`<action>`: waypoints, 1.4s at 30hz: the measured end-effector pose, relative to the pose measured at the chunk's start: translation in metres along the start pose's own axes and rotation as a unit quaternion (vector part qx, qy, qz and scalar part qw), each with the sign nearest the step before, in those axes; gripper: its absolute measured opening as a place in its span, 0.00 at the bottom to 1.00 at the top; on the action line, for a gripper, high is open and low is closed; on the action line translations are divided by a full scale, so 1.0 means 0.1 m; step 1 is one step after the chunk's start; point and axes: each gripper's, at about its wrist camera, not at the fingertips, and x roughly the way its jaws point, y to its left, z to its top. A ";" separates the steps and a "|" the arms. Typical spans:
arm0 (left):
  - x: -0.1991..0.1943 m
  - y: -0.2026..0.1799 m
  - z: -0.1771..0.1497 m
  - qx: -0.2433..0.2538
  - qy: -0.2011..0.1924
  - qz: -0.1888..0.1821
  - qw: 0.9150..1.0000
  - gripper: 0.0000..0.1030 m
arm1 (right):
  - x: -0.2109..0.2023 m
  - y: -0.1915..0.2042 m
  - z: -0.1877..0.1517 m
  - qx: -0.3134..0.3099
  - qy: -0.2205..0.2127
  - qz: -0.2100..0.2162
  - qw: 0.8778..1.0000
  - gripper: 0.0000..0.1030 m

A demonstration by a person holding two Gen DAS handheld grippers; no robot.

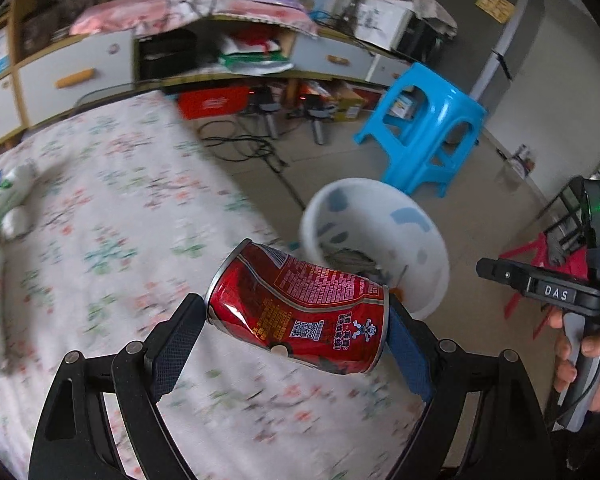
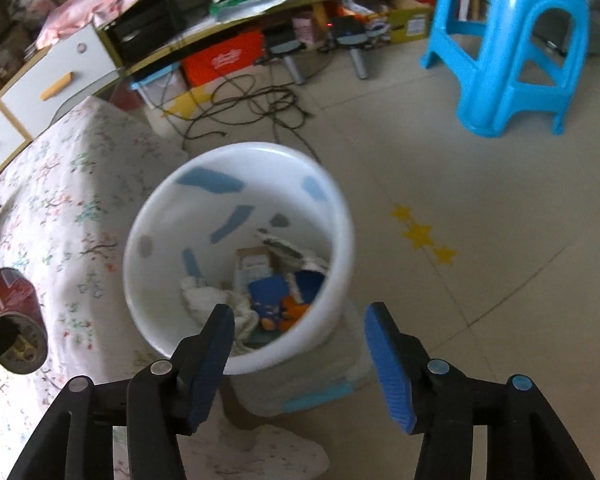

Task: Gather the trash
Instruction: 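Carry can and peel over the white bucket and open both tools to drop them, then move both tools back over the table toward the yellow packet and bottle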

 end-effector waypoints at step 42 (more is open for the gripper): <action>-0.47 0.40 -0.07 0.012 -0.005 0.094 0.995 0.90 | -0.23 0.11 -0.03 0.003 -0.027 0.004 1.000 0.73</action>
